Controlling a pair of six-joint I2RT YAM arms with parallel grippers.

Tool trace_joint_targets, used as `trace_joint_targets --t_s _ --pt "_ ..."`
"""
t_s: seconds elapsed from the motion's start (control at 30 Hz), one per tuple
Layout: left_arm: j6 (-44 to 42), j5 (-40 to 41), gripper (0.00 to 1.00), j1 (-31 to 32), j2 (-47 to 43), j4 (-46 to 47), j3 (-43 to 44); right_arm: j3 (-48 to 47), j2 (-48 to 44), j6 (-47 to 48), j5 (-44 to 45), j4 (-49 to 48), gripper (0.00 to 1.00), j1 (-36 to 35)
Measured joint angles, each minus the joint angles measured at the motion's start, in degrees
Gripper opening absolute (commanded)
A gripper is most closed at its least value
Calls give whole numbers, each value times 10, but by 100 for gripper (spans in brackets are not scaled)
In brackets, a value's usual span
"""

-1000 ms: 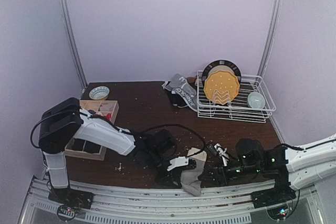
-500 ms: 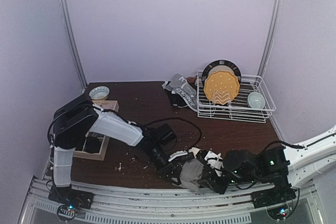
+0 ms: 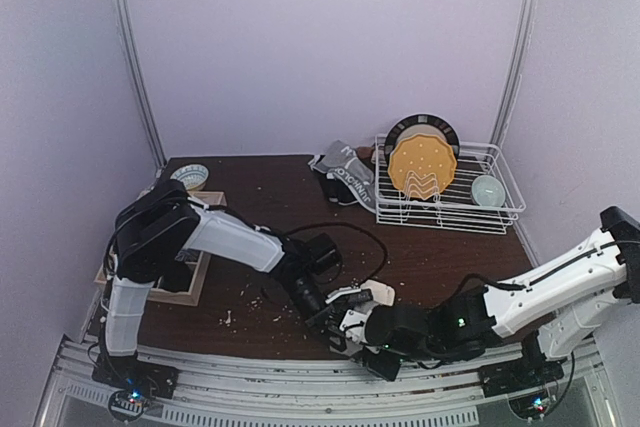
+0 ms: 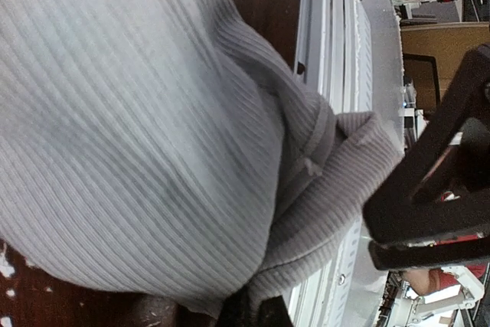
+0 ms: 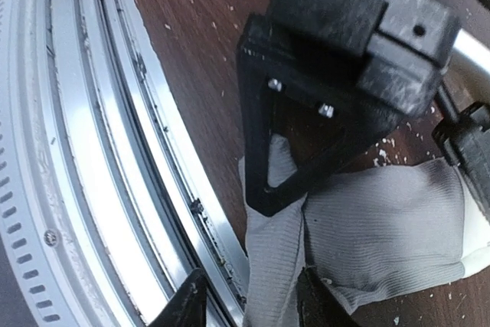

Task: Roll the underwear
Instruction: Roll the underwear at the center of the board.

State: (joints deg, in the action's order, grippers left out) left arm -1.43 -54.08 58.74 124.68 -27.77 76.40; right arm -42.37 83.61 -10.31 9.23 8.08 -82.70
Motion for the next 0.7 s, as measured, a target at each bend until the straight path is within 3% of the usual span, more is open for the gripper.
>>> trace_joint_targets --t_s 0.1,0.27,0.4,0.5,0.7 --pt "0 0 0 0 1 -5 2 0 18 -2 2 9 33 0" --pt "4 0 0 -1 1 -9 4 3 27 -20 11 9 9 2" --pt "8 1 0 -1 1 -11 5 21 27 -43 8 -2 1 12" --pt "12 4 13 -1 1 -9 5 38 27 -60 6 -19 0 21" --pt "34 8 72 0 -22 10 -8 73 14 -92 -20 -70 0 37"
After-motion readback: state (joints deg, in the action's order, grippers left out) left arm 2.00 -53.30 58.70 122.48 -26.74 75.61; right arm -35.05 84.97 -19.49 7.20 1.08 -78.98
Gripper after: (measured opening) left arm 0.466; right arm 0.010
